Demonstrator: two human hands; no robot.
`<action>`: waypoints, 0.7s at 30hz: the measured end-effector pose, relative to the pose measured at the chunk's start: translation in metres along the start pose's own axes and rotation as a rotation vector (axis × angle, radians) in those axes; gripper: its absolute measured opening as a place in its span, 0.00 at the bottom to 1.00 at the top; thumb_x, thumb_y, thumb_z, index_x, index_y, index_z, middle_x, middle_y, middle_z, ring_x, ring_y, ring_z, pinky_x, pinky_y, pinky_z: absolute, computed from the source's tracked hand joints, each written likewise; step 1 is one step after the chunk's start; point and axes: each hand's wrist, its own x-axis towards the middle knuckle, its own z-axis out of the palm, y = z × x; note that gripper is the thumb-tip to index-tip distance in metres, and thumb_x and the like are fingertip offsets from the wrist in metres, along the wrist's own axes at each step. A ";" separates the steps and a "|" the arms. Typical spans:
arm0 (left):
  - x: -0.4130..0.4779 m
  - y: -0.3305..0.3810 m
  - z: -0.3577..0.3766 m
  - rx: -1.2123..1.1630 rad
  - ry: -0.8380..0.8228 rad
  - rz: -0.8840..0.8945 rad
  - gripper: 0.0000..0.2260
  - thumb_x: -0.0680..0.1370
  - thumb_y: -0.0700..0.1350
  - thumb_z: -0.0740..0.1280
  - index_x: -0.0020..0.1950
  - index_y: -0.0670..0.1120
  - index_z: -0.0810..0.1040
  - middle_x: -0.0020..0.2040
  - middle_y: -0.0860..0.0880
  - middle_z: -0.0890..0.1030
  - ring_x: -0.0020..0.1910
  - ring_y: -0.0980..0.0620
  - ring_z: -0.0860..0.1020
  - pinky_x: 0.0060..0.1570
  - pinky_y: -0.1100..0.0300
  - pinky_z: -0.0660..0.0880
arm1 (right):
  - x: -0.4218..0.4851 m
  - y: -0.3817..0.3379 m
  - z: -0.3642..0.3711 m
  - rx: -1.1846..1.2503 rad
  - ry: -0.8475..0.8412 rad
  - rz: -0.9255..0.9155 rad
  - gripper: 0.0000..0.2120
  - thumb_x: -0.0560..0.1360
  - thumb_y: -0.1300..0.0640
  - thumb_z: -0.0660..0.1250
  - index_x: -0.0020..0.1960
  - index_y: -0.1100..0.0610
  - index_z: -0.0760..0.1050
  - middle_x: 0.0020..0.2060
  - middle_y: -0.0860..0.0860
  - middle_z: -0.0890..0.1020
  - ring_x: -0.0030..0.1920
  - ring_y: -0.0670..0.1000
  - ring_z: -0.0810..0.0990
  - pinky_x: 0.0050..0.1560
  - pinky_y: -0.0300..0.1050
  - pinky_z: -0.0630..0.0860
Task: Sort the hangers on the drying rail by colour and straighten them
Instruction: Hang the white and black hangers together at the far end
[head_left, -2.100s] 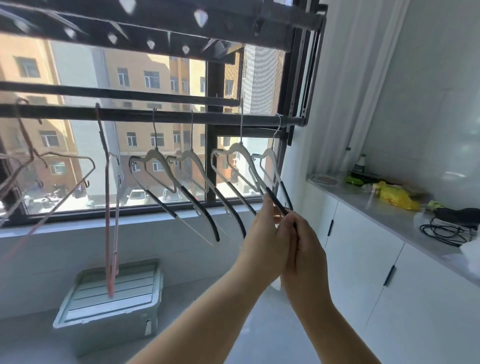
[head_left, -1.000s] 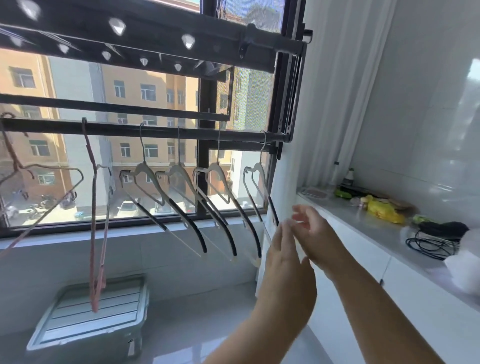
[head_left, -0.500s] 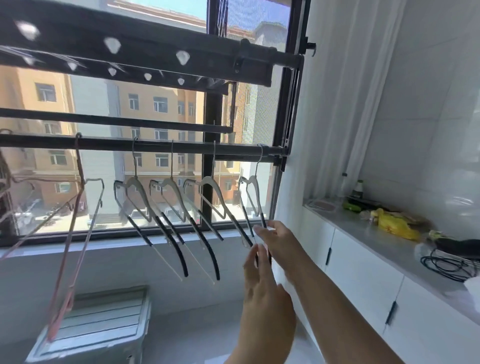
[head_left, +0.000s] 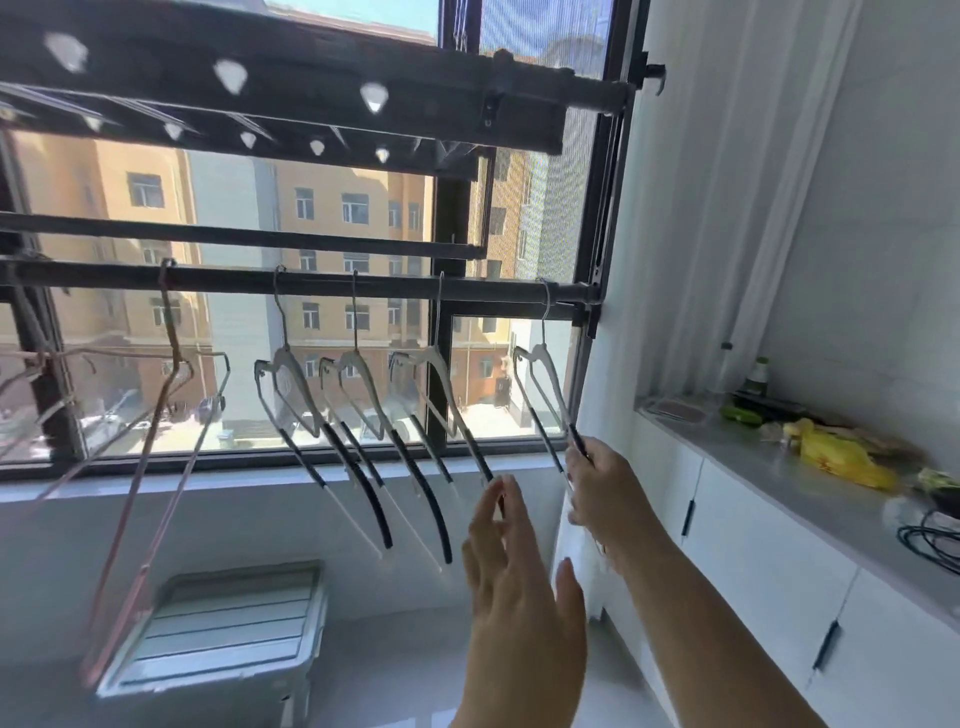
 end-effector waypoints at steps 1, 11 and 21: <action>0.003 -0.001 0.001 0.016 -0.007 -0.005 0.33 0.72 0.44 0.66 0.72 0.45 0.52 0.67 0.51 0.57 0.62 0.56 0.62 0.60 0.54 0.55 | -0.001 -0.001 -0.003 -0.054 -0.003 -0.017 0.16 0.80 0.55 0.53 0.61 0.62 0.71 0.37 0.50 0.76 0.35 0.47 0.74 0.34 0.35 0.72; 0.006 -0.024 -0.004 -0.221 -0.118 -0.165 0.30 0.78 0.46 0.59 0.72 0.54 0.44 0.72 0.54 0.54 0.70 0.66 0.51 0.67 0.71 0.48 | -0.035 -0.052 0.009 -0.163 -0.034 -0.401 0.19 0.77 0.58 0.61 0.68 0.52 0.66 0.67 0.49 0.70 0.66 0.46 0.69 0.61 0.30 0.62; 0.009 -0.049 -0.017 -0.251 -0.255 -0.231 0.15 0.76 0.48 0.64 0.61 0.52 0.68 0.56 0.58 0.73 0.57 0.61 0.69 0.50 0.77 0.61 | -0.020 -0.054 0.038 0.100 -0.324 0.020 0.18 0.78 0.64 0.58 0.67 0.60 0.66 0.57 0.55 0.76 0.55 0.54 0.79 0.60 0.53 0.75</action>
